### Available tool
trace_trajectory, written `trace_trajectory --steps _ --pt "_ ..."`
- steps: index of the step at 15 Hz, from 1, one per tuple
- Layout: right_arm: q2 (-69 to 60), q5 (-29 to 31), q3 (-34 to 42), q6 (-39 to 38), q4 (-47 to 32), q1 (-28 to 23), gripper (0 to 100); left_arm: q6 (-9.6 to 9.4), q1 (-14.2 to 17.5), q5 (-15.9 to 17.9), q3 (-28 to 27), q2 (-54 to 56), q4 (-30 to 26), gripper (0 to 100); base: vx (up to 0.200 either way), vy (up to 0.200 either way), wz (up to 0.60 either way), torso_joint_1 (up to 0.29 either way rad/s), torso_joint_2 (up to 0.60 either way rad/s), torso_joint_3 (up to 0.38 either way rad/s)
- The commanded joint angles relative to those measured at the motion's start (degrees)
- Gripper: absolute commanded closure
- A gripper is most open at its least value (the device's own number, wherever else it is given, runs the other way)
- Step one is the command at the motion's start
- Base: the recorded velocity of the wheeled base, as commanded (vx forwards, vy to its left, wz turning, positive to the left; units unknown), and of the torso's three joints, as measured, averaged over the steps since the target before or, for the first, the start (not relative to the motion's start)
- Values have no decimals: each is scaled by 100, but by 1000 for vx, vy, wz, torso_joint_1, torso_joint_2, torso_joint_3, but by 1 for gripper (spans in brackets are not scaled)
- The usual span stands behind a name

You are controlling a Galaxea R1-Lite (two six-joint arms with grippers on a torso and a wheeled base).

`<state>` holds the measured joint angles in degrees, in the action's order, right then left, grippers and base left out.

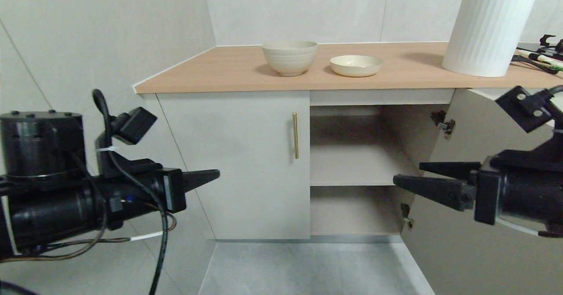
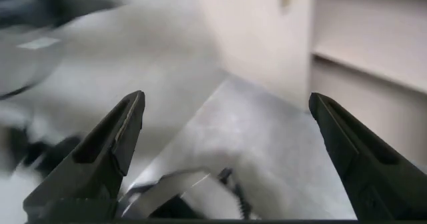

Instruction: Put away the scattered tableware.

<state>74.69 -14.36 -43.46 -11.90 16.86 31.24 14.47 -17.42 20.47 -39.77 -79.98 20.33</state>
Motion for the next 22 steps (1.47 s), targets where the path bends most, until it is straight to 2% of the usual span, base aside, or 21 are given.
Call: trace_trajectory --steps 1,3,6,8,11,16,22 --pt "705 56 -567 -6 -209 -321 0 -23 213 1 -462 791 -548 0 0 0 0 0 0 0" --pt "986 381 -1244 -23 -842 -330 0 21 476 1 -638 958 -759 0 0 0 0 0 0 0" --pt "1153 882 -1446 -181 -992 -224 0 144 670 19 -770 1002 -645 0 0 0 0 0 0 0" --pt "1074 1243 -1490 -243 -1167 -83 0 135 670 19 -734 1037 -513 0 0 0 0 0 0 0" --pt "669 1278 -1490 -234 -1791 4 0 117 670 36 -752 1125 -504 0 0 0 0 0 0 0" --pt "353 1295 -1552 -243 -1923 48 0 100 661 54 -796 1108 -522 0 0 0 0 0 0 0" --pt "336 1243 -1472 -243 -1906 48 0 91 617 63 -796 1072 -539 0 200 0 0 2 0 6"
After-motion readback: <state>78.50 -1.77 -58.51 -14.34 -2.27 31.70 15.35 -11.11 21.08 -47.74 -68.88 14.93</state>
